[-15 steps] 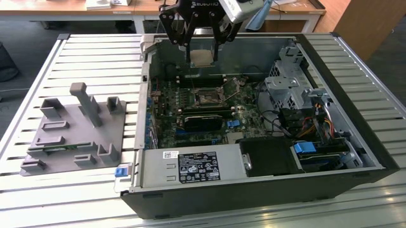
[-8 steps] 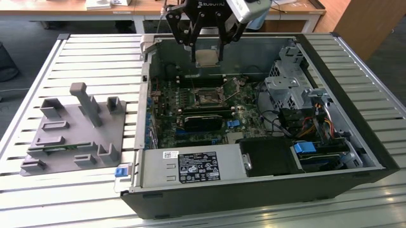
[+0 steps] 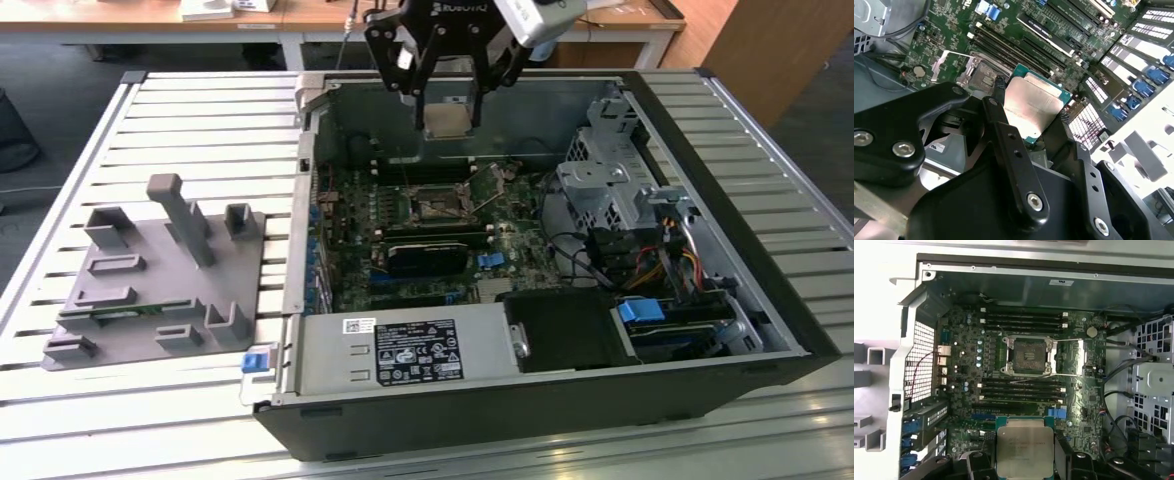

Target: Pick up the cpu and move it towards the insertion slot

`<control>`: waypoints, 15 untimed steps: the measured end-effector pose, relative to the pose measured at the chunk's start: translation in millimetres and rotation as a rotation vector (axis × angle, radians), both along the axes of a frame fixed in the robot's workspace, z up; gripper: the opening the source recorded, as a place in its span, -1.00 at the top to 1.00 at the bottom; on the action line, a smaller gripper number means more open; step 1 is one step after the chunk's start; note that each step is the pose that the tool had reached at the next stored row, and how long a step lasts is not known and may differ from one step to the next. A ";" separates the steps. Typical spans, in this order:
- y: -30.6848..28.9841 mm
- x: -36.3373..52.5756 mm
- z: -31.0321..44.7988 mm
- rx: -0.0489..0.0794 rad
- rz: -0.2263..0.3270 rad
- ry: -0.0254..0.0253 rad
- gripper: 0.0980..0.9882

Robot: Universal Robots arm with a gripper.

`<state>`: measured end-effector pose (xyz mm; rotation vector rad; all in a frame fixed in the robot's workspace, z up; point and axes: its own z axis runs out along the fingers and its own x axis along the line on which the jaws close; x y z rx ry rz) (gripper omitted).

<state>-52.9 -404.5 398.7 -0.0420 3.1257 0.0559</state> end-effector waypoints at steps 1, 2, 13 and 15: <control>0.4 1.3 0.0 0.000 0.000 0.0000 0.00; 0.9 2.7 0.0 0.000 0.000 -0.0001 0.00; 13.6 9.8 -0.2 0.000 0.000 -0.0001 0.00; 16.0 10.7 -0.3 0.000 0.000 -0.0001 0.00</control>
